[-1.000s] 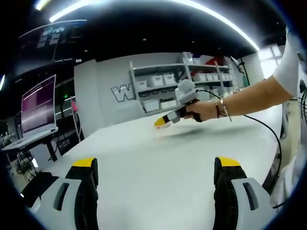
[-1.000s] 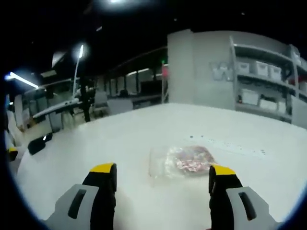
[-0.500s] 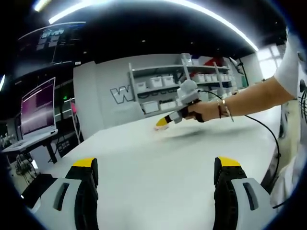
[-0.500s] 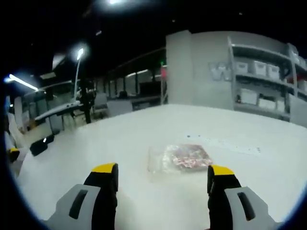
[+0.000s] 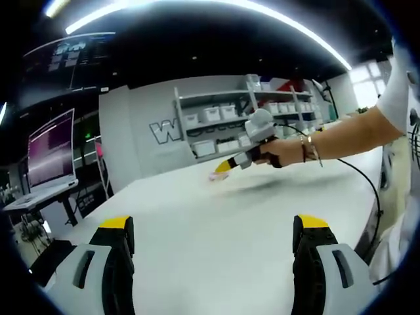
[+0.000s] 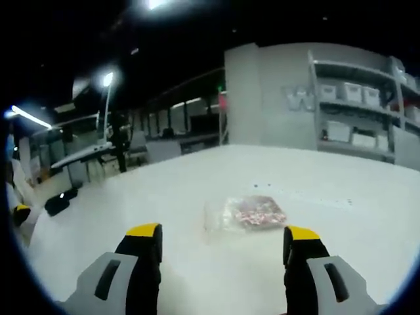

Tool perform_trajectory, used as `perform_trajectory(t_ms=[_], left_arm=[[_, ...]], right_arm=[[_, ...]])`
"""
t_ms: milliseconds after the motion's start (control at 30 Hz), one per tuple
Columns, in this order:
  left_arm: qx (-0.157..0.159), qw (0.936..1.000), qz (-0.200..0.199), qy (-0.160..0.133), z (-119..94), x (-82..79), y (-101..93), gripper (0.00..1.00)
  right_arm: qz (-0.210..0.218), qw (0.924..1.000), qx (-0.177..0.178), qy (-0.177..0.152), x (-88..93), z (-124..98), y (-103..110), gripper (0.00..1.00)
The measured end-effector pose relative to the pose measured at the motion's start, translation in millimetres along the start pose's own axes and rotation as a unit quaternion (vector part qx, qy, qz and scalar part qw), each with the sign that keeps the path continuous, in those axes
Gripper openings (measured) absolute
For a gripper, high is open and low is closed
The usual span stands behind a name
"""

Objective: Open the resealable bag by pulling the two sides of the seal apart until the entire bag opening is separated and visibly accessible.

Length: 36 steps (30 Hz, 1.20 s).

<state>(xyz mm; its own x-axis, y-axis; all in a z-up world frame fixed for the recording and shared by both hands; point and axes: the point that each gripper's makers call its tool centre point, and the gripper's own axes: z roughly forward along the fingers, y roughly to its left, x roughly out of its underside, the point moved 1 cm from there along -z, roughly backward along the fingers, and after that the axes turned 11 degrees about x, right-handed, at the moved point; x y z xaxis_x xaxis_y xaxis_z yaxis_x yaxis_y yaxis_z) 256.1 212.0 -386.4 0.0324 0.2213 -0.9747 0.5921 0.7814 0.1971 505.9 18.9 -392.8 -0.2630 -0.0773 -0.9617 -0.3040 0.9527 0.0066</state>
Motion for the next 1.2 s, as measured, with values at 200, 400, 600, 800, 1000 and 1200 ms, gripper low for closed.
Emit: perform_trajectory(t_ms=[200,400,600,800,1000,1200], left_arm=[[0.001,1.0000,0.003,-0.003,-1.2,-3.7,-1.5,1.00],[0.002,1.0000,0.006,-0.004,-1.9,-5.2,-2.8,1.00],[0.004,1.0000,0.006,-0.004,-2.2,-6.3,-4.8,1.00],[0.005,0.9999,0.008,-0.005,-2.2,-7.5,-6.2,1.00],[0.005,0.9999,0.009,-0.004,-2.8,-7.3,-7.2,1.00],[0.007,0.9999,0.008,-0.001,-1.8,-4.5,-9.5,1.00]], right_arm=[[0.003,1.0000,0.001,-0.001,0.6,-6.7,-2.4,0.75],[0.005,1.0000,0.000,-0.007,-2.9,-15.2,-3.5,0.74],[0.008,0.9999,-0.004,-0.013,-5.5,-23.2,-2.6,0.73],[0.014,0.9997,-0.007,-0.018,-7.2,-29.8,-3.4,0.73],[0.036,0.9990,-0.016,-0.022,-6.8,-40.4,-5.3,0.72],[0.040,0.9987,-0.018,-0.026,-4.5,-49.4,-6.4,0.71]])
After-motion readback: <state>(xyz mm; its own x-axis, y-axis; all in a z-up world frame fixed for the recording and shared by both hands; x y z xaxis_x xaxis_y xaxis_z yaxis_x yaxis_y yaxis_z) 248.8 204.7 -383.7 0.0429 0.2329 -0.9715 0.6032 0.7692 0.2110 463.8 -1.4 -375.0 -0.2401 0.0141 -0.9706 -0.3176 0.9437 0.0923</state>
